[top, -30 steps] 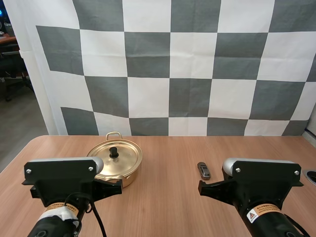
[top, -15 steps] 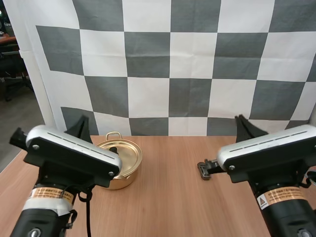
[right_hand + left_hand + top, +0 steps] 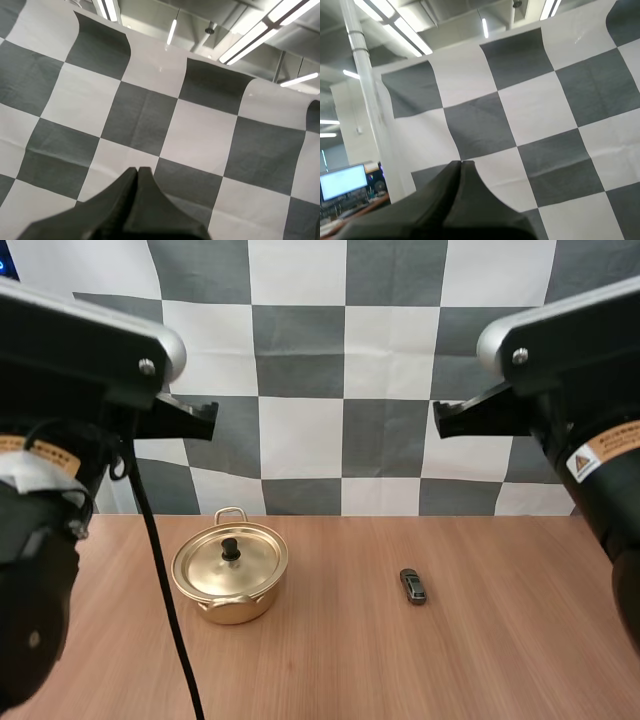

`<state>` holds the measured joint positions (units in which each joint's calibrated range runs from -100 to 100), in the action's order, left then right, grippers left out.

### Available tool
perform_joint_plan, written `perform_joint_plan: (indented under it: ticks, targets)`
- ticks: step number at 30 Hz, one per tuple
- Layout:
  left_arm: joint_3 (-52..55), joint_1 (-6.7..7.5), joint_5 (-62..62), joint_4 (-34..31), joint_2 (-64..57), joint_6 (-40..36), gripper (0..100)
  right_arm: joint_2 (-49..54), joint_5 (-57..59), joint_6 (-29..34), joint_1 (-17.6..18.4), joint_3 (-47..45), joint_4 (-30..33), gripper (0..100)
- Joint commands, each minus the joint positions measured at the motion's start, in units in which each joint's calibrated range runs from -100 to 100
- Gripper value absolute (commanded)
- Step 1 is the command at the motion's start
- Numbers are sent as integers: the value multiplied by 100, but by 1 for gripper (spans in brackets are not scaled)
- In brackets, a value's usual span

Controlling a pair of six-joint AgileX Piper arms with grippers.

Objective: Open the pot, put the car inside, and close it

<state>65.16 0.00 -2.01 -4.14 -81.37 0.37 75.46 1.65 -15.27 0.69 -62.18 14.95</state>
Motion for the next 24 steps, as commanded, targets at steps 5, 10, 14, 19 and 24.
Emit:
perform_joint_plan:
  ticks: [5, 10, 14, 19, 24]
  targets:
    - [-4937, 0, 9302, 109, 2939, -267, 0, -3731, 9835, -755, 0, 5523, -1276, 0]
    - [-5003, 0, 10201, 296, 3774, -292, 0, -4129, 9835, -755, 0, 5208, -1705, 0]
    - [-4749, 0, 10201, 474, 4223, -250, 0, -4117, 9835, -862, 0, 4533, -1705, 0]
    - [-4238, 0, 10201, 767, 4265, 77, 0, -4117, 9835, -965, 0, 3785, -1721, 0]
    - [-3646, 0, 10201, 1028, 4265, 207, 0, -4117, 9835, -965, 0, 3028, -1767, 0]
